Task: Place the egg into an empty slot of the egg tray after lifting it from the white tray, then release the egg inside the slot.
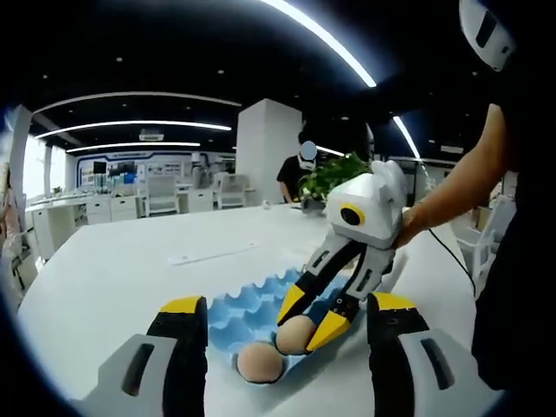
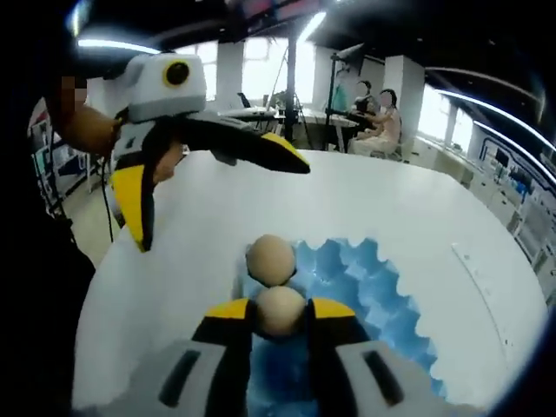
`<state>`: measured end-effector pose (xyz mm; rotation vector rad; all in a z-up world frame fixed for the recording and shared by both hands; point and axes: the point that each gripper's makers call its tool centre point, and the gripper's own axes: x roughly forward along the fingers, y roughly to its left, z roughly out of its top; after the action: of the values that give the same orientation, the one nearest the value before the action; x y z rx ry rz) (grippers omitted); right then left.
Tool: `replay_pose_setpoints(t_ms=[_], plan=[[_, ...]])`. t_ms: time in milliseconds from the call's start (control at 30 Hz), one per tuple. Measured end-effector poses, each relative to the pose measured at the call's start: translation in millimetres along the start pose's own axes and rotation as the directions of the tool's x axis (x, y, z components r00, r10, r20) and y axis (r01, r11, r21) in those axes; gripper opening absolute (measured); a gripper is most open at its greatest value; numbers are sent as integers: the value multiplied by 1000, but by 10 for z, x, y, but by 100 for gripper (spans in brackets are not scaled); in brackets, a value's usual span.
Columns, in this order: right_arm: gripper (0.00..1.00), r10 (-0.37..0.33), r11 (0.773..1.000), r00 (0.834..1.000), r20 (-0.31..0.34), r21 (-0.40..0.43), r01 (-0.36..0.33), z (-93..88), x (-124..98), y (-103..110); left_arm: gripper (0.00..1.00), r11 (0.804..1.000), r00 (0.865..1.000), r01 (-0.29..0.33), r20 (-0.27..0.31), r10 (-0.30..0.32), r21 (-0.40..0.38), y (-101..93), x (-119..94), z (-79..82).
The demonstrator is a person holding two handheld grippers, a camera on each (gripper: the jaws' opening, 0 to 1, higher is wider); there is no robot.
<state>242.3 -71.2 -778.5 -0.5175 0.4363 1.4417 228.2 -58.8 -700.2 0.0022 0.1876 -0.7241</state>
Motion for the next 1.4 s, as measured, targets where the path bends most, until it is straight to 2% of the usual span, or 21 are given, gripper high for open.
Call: replay_pose_setpoints(t_ms=[733, 1067, 1400], plan=[[27, -23, 998, 1000, 18, -63, 24, 17, -77, 43, 78, 1000, 1000, 4, 18, -4, -8, -17, 16, 40], [26, -43, 999, 999, 22, -26, 43, -59, -190, 14, 78, 1000, 1000, 10, 19, -10, 0, -31, 35, 59], [26, -84, 996, 996, 30, 35, 82, -181, -427, -49, 77, 1000, 1000, 17, 17, -17, 2, -57, 58, 65]])
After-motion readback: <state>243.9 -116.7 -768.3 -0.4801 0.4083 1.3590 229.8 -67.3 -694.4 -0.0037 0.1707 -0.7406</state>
